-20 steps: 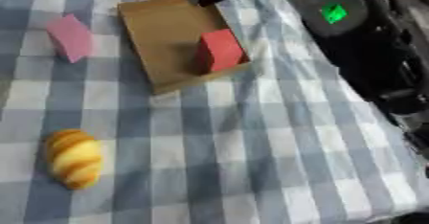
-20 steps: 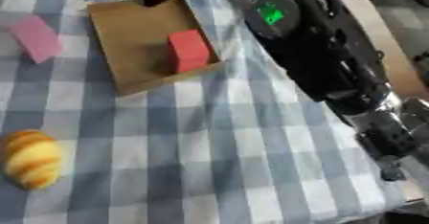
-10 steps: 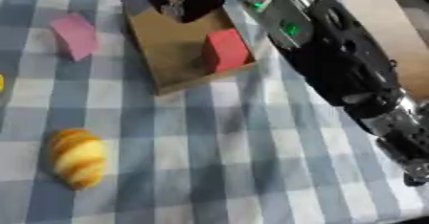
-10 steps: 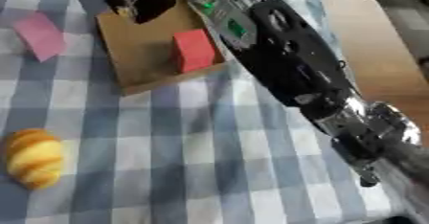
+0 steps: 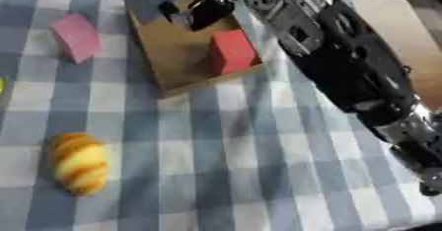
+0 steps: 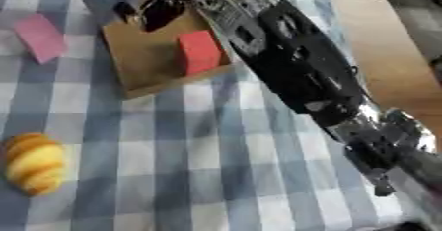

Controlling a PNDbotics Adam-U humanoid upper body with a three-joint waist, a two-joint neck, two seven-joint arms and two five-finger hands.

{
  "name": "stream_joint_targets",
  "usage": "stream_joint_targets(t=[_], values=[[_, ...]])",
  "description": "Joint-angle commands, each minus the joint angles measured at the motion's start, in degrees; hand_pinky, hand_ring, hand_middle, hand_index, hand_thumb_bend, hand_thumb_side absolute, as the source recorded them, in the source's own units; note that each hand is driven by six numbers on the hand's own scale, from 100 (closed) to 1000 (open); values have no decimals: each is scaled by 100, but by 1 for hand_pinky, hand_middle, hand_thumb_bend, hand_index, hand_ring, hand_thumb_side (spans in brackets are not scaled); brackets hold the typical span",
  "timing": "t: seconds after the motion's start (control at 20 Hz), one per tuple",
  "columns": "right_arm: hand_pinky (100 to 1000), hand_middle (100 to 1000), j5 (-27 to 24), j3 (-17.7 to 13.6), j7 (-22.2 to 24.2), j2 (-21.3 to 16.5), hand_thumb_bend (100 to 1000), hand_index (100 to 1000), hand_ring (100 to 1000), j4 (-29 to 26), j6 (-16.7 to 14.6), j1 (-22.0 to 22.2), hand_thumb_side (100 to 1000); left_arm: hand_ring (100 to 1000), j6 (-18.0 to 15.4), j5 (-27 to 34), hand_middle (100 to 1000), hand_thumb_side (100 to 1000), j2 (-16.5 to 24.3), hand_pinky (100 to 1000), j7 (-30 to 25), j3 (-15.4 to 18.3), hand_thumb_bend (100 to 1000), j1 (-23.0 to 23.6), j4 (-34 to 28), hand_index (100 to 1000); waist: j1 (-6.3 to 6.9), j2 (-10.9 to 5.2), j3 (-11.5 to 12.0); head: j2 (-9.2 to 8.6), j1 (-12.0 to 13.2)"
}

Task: Pick up objects on the table and place them in the box.

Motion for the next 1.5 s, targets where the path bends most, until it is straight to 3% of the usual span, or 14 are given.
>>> stream_joint_targets(t=[0.05, 0.45, 0.6, 0.75, 0.8, 0.95, 1.05, 1.2, 1.5], values=[[678, 346, 135, -83, 142, -182, 100, 559, 565, 13, 37, -63, 229, 766, 11, 18, 703, 524, 76, 883, -1, 28, 402, -29, -89, 826, 72, -116, -20, -77, -7], [702, 421, 270, -99, 327, -134, 100, 635, 603, 224, 61, -55, 248, 766, -4, -7, 703, 525, 68, 884, 17, 30, 400, -29, -89, 827, 100, -72, 13, -81, -128], [739, 555, 423, -95, 442, -88, 100, 772, 703, 397, 64, -89, 272, 765, -7, -10, 703, 525, 56, 884, 25, 32, 401, -27, -89, 827, 105, -49, 49, -90, -177], [844, 845, 630, -94, 729, -38, 100, 927, 920, 596, -12, -134, 334, 765, 0, -13, 701, 526, 43, 884, 22, 28, 403, -25, -89, 827, 105, -28, 59, -94, -199], [885, 884, 718, -99, 869, -20, 100, 947, 973, 676, -61, -150, 351, 765, 0, -15, 701, 525, 44, 884, 21, 27, 404, -28, -89, 827, 105, -25, 60, -94, -205], [997, 979, 932, -191, 1206, 40, 100, 996, 1000, 906, -197, -211, 371, 765, -6, -17, 701, 525, 53, 884, 16, 25, 407, -39, -89, 828, 104, -25, 62, -93, -208], [1000, 1000, 1060, -255, 1301, 53, 100, 1000, 1000, 1016, -255, -237, 423, 765, -7, -16, 700, 526, 54, 885, 13, 25, 411, -39, -89, 828, 99, -28, 60, -89, -202], [1000, 1000, 1225, -325, 1268, 53, 100, 1000, 1000, 1104, -286, -232, 430, 765, -6, -13, 700, 525, 54, 885, 16, 29, 413, -36, -89, 828, 93, -36, 56, -81, -197], [1000, 1000, 824, -385, 984, 0, 100, 1000, 1000, 992, -237, -195, 345, 765, -4, -16, 699, 520, 65, 885, 19, 37, 423, -27, -89, 828, 97, -82, 30, -48, -150]])
